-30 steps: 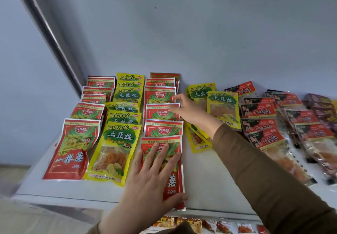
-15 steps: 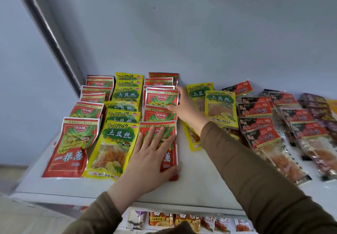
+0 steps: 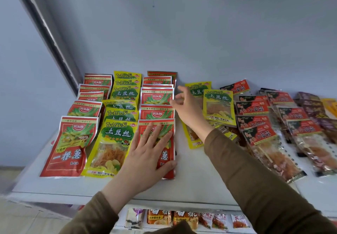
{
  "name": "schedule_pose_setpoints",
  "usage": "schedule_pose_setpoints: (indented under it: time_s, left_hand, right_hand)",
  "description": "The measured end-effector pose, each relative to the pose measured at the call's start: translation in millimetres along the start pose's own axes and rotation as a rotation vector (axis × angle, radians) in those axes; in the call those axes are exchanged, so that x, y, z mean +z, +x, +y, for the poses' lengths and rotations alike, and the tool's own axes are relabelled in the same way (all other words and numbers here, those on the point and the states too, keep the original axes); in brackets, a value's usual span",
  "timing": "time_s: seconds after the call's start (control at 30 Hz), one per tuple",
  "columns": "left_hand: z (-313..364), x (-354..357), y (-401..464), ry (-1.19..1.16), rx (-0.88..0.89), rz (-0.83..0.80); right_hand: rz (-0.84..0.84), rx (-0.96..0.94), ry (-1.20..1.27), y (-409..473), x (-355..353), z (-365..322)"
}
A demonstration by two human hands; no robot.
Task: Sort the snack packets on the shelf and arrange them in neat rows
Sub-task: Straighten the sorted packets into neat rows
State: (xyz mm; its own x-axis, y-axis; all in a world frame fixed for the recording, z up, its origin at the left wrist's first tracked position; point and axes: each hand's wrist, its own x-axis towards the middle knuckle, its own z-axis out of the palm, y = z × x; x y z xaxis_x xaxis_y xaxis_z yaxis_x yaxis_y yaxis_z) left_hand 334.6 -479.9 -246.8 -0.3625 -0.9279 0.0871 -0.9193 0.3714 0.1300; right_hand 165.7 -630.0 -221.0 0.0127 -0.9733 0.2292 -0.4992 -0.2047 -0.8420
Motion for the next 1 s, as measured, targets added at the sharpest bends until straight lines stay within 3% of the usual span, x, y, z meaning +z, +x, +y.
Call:
schedule_pose_setpoints:
  time_s: [0.23,0.4,0.47,0.6,0.83,1.0]
  left_hand:
    - [37,-16,14,-0.068,0.094,0.042]
    - [88,-4,38,-0.157,0.188,0.034]
    - [112,5,48,-0.159,0.197,0.020]
    - [141,22,73,-0.110,0.049,-0.013]
    - [150,30,82,-0.048,-0.068,0.083]
    - [139,27,74,-0.075,-0.180,0.152]
  right_hand:
    - [0.120,-0.069,-0.383,-5,-84,16]
    - [-0.150,0.029,-0.822,-7,-145,45]
    - [-0.276,0.010,-0.836,-11,-150,51]
    - [-0.455,-0.035,-0.769,-15,-152,60]
    - [-0.548,-0.287,-0.879,-5,-158,75]
    - [-0.597,-0.278,-0.535,1,-149,74]
